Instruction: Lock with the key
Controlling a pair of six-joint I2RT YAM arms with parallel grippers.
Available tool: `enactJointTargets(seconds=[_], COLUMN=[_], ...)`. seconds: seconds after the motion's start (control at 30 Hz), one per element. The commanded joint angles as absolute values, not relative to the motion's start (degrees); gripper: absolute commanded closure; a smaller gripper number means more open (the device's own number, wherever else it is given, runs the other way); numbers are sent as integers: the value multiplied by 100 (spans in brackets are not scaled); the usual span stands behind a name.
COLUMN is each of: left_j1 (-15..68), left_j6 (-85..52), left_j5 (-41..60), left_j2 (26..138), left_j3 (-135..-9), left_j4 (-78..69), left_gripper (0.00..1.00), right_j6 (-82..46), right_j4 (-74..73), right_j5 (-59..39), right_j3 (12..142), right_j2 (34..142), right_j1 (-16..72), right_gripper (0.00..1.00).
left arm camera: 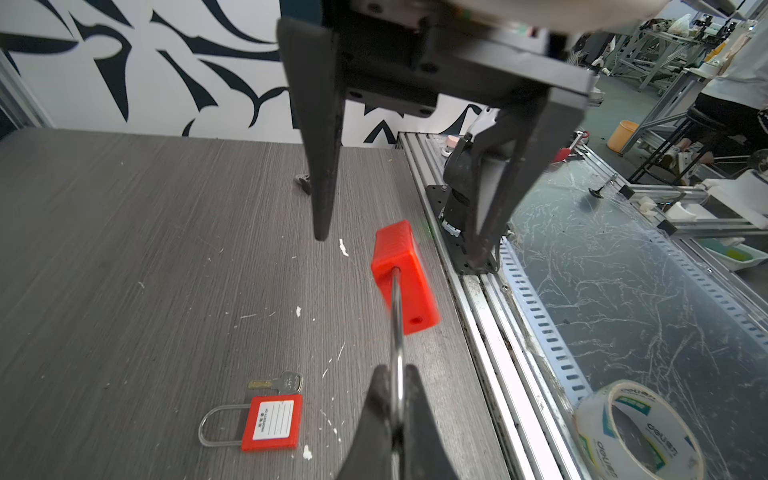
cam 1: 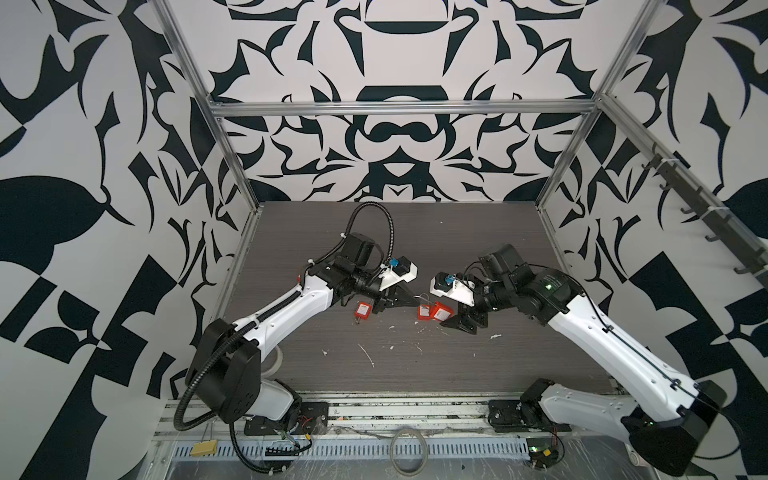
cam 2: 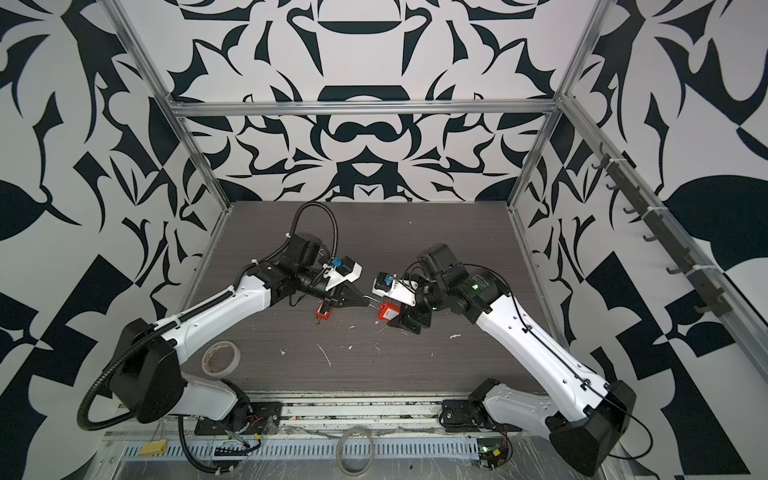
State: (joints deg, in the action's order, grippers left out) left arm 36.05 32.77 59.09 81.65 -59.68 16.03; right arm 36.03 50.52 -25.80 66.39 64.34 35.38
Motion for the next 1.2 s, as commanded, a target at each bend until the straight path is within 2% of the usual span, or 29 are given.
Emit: enactJointTargets(seconds=[0.0, 0.33, 0.67, 0.87, 1.07, 1.17], left_j1=[3664, 3849, 4089, 4216, 4236, 4239], left_j6=[3243, 3252, 3238, 2947, 2525, 2425], left_j5=[6179, 5983, 5816, 5790, 5887, 5959], left_j2=[7855, 7494, 7492, 7591, 7620, 7643], left_j3=[-5780, -5456, -5449, -5325, -5160, -5159], left_j4=[1372, 1134, 1056, 751, 327, 290], left_gripper=[100, 100, 100, 100, 100, 100], right_j6=[3515, 3359, 3222, 3053, 2953, 3165], right_j4=[5409, 5567, 5465, 4791, 3683, 3619], right_j5=[-2671, -3245, -3552, -3607, -3303, -2814], right_j3=[6785, 6882, 6882, 6832, 6430, 6407], right_j2=[6410, 6533, 6526, 6462, 6218, 6239], right_j1=[3563, 3568, 3560, 3576, 3688, 3810], right_gripper=[24, 56, 77, 80, 82, 82])
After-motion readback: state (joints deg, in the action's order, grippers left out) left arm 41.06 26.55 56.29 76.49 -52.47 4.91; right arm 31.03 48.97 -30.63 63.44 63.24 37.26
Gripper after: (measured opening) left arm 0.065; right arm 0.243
